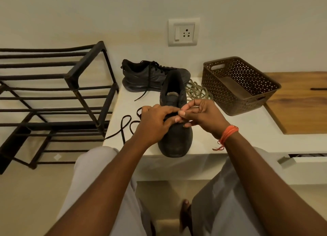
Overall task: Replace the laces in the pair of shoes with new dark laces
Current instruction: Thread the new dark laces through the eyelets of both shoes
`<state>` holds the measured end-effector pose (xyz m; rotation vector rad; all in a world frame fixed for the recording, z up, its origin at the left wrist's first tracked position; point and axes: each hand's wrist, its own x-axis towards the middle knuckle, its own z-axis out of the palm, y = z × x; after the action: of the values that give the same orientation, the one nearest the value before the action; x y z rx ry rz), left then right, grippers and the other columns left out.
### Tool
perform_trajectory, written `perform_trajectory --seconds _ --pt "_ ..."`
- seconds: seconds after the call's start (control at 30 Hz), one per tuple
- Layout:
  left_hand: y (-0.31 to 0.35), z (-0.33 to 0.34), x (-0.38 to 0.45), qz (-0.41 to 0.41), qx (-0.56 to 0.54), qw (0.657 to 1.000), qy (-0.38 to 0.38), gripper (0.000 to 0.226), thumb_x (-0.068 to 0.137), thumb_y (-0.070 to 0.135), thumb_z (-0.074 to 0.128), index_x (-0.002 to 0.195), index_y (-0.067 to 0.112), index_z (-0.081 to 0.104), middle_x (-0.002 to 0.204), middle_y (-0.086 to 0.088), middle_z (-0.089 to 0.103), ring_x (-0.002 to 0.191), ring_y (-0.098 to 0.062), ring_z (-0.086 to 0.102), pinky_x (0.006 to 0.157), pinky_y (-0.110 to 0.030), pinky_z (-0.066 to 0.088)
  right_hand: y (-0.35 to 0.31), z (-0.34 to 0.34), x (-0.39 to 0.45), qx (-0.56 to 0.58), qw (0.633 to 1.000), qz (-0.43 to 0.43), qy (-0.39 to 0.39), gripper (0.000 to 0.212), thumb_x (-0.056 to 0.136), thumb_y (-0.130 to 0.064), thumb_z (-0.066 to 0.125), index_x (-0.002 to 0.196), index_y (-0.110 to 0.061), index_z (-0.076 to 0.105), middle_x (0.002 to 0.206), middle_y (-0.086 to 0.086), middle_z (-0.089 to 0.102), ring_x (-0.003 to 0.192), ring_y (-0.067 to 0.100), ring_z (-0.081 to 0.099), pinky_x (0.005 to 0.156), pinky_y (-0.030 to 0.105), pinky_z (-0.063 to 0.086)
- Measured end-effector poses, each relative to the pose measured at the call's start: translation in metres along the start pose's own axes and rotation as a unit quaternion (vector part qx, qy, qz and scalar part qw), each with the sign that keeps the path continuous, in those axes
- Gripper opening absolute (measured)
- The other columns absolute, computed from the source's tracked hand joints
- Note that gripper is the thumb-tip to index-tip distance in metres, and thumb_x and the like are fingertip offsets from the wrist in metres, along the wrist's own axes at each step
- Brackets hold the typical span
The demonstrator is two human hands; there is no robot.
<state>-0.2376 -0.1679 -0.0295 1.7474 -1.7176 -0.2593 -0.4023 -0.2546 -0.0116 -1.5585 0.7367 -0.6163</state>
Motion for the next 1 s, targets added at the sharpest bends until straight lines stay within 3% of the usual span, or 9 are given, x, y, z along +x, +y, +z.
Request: perform_trajectory --seconds 0.1,0.23,0.37,0.47,0.57,0.8,1.0 --pt "0.000 0.000 0.001 -0.018 -0.057 0.998 0.034 0.022 0.091 0.030 0.064 0.110 0.022 0.071 0.096 0.001 0.072 0.088 -0.009 0.061 0.085 -0.039 0.053 0.000 0.003 0.000 0.029 0.999 0.009 0.017 0.020 0.085 -0.008 0.070 0.096 0.007 0.066 0.083 0.020 0.073 0.072 0.024 0.071 0.061 0.027 0.057" --pt "-0.003 -0.002 0.003 -0.032 -0.072 0.997 0.020 0.021 0.094 0.032 0.059 0.113 0.024 0.064 0.088 0.008 0.072 0.088 -0.005 0.066 0.088 -0.034 0.053 0.024 0.013 -0.014 -0.027 0.984 0.046 0.171 0.019 0.073 -0.007 0.081 0.086 -0.007 0.069 0.076 0.008 0.068 0.068 0.016 0.064 0.067 0.030 0.053" --pt "-0.010 0.002 0.005 -0.035 -0.005 0.999 0.031 0.018 0.095 0.042 0.051 0.099 0.029 0.063 0.082 0.010 0.069 0.086 -0.011 0.059 0.086 -0.043 0.049 0.043 0.033 -0.021 -0.161 0.951 0.068 0.254 0.044 0.065 -0.028 0.088 0.100 -0.017 0.065 0.103 -0.001 0.060 0.091 0.014 0.055 0.078 0.028 0.048" --pt "-0.006 0.004 0.006 -0.036 0.088 0.994 0.062 0.020 0.094 0.037 0.057 0.101 0.025 0.072 0.101 0.001 0.066 0.097 -0.015 0.047 0.082 -0.033 0.036 0.042 0.045 -0.014 -0.176 0.940 0.055 0.287 0.054 0.062 -0.040 0.088 0.105 -0.017 0.063 0.106 -0.002 0.062 0.095 0.014 0.057 0.079 0.027 0.050" --pt "-0.004 0.010 0.005 -0.066 0.152 0.986 0.033 0.020 0.091 0.038 0.062 0.101 0.027 0.074 0.112 -0.001 0.054 0.107 -0.020 0.039 0.084 -0.029 0.029 0.044 0.051 -0.011 -0.188 0.929 0.039 0.317 0.053 0.062 -0.044 0.087 0.101 -0.016 0.064 0.098 -0.003 0.065 0.087 0.014 0.061 0.072 0.022 0.050" --pt "0.000 0.014 0.010 -0.088 0.199 0.976 -0.023 0.024 0.092 0.041 0.059 0.111 0.032 0.071 0.109 0.002 0.054 0.105 -0.019 0.040 0.084 -0.029 0.029 0.051 0.047 -0.012 -0.192 0.924 0.015 0.330 0.046 0.065 -0.037 0.087 0.102 -0.017 0.068 0.099 -0.001 0.070 0.086 0.011 0.062 0.076 0.021 0.052" --pt "0.009 0.016 0.006 -0.108 0.246 0.963 0.008 0.024 0.092 0.042 0.057 0.111 0.032 0.069 0.111 0.002 0.057 0.104 -0.020 0.045 0.081 -0.029 0.028 0.054 0.042 -0.013 -0.166 0.928 0.015 0.332 0.036 0.065 -0.030 0.088 0.089 -0.016 0.066 0.083 -0.005 0.066 0.076 0.006 0.061 0.070 0.018 0.052"
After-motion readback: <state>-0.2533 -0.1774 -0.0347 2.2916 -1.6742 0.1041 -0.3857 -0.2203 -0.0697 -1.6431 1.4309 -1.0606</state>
